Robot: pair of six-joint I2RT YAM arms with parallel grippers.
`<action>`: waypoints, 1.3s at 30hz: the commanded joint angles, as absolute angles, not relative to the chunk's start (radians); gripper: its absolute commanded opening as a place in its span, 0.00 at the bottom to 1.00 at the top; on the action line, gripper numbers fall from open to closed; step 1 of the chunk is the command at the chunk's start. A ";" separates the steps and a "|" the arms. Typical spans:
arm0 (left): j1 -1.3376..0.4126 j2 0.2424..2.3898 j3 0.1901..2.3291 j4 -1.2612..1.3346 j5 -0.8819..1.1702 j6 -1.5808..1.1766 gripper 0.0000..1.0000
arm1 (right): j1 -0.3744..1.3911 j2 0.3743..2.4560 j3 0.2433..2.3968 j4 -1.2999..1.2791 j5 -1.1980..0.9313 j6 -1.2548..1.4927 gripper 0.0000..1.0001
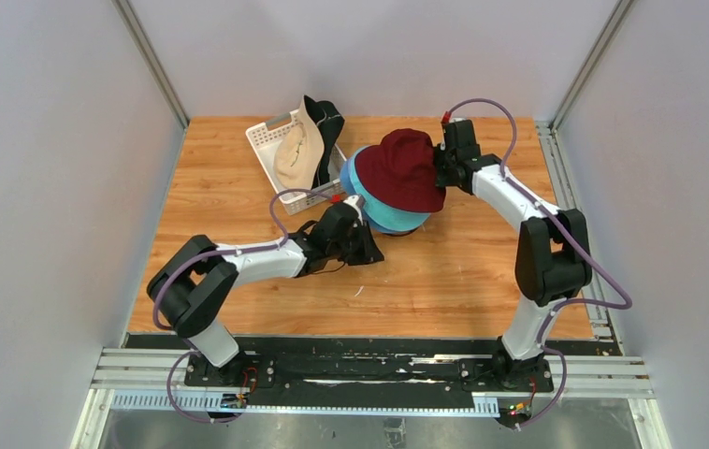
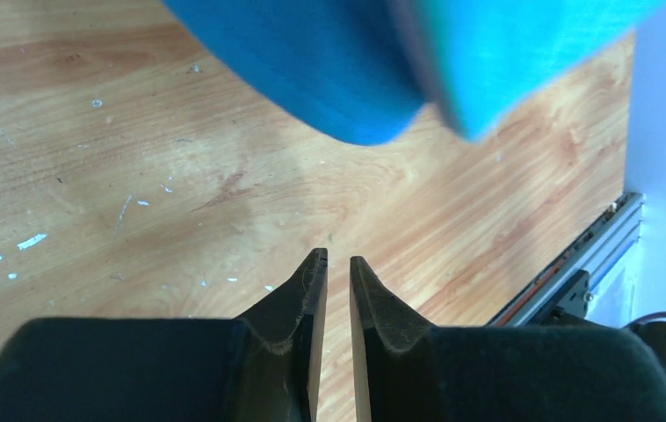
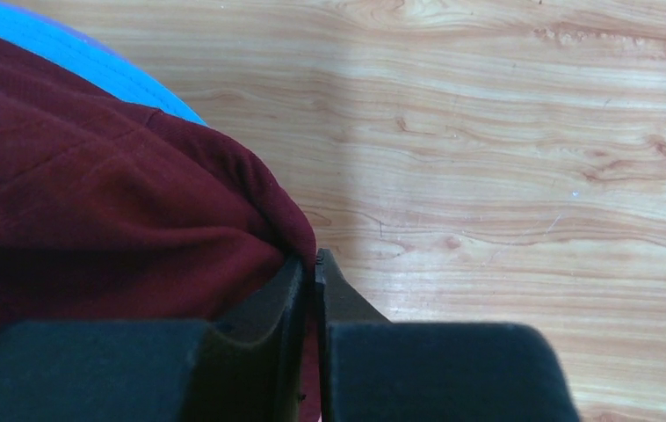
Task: Stack the hats
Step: Stack the hat on the hat.
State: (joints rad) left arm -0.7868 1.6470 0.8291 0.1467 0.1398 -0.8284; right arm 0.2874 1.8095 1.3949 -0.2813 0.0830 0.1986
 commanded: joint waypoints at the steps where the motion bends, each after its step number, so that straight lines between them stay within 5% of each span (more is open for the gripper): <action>1: -0.787 1.566 0.832 0.101 0.091 -0.795 0.20 | 0.311 1.765 1.331 -0.385 0.153 0.195 0.11; 6: -0.787 1.527 0.826 0.077 0.079 -0.787 0.20 | 0.310 1.675 1.313 -0.384 0.188 0.191 0.43; 11: -0.787 1.459 0.812 0.021 0.030 -0.770 0.20 | 0.302 1.599 1.309 -0.385 0.227 0.180 0.56; 22: -0.787 1.124 0.775 -0.154 -0.297 -0.721 0.22 | 0.281 1.397 1.253 -0.384 0.276 0.160 0.59; 28: -0.780 1.121 0.843 -0.133 -0.404 -0.633 0.25 | 0.298 1.250 1.161 -0.379 0.205 0.170 0.59; 39: -0.583 1.288 0.855 0.265 -0.103 -0.653 0.35 | 0.371 1.029 1.002 -0.293 0.035 0.170 0.59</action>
